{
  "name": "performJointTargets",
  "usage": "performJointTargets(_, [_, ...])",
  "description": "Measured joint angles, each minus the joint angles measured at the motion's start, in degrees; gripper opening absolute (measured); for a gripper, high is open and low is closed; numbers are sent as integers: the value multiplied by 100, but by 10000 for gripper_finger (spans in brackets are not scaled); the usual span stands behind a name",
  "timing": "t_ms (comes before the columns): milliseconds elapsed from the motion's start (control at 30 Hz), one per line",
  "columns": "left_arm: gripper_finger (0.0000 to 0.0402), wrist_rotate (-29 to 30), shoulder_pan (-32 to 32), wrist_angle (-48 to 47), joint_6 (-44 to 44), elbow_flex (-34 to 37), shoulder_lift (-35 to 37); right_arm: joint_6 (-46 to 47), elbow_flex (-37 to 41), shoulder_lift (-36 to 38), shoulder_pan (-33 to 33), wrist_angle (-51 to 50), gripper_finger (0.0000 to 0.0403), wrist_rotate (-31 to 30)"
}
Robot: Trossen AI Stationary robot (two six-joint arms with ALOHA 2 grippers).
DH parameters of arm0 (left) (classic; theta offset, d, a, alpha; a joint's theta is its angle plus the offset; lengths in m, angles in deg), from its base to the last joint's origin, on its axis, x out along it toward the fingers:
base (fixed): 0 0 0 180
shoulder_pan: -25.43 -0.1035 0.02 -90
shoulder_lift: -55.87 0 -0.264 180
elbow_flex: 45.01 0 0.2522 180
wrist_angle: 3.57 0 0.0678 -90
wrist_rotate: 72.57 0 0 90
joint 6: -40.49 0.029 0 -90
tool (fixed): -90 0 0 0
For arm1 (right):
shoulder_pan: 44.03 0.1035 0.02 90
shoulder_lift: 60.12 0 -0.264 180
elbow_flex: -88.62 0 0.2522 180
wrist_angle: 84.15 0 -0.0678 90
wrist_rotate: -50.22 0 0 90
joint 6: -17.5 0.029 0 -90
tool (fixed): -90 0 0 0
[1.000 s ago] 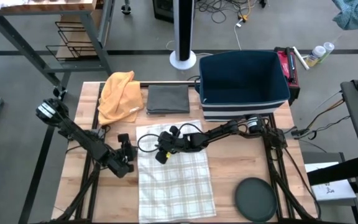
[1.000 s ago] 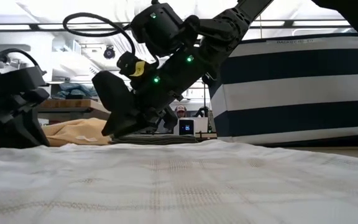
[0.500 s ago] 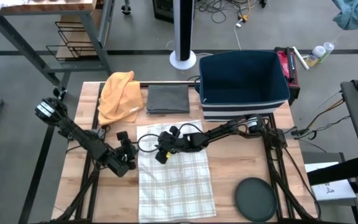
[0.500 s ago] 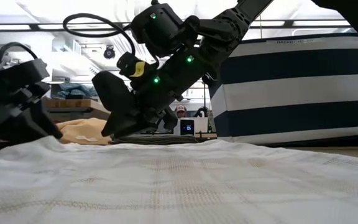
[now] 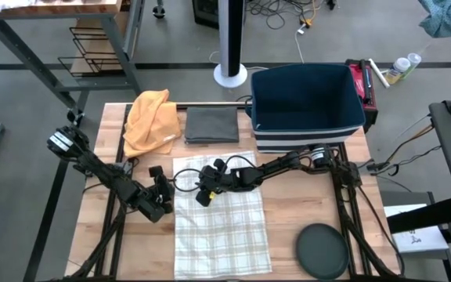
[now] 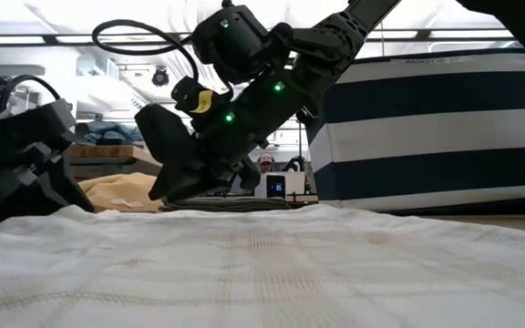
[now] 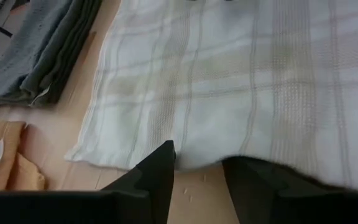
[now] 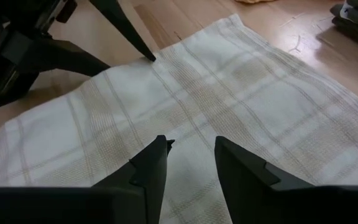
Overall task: Fold kitchen towel into neat rectangle
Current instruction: Fold the white patterned towel
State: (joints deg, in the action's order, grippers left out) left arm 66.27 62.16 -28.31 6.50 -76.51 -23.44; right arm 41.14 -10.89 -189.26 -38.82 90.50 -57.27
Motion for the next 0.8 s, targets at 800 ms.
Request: performJointTargets(800, [166, 284, -8, 557, -470, 258, -133, 226, 7, 28, 15, -200, 123, -16])
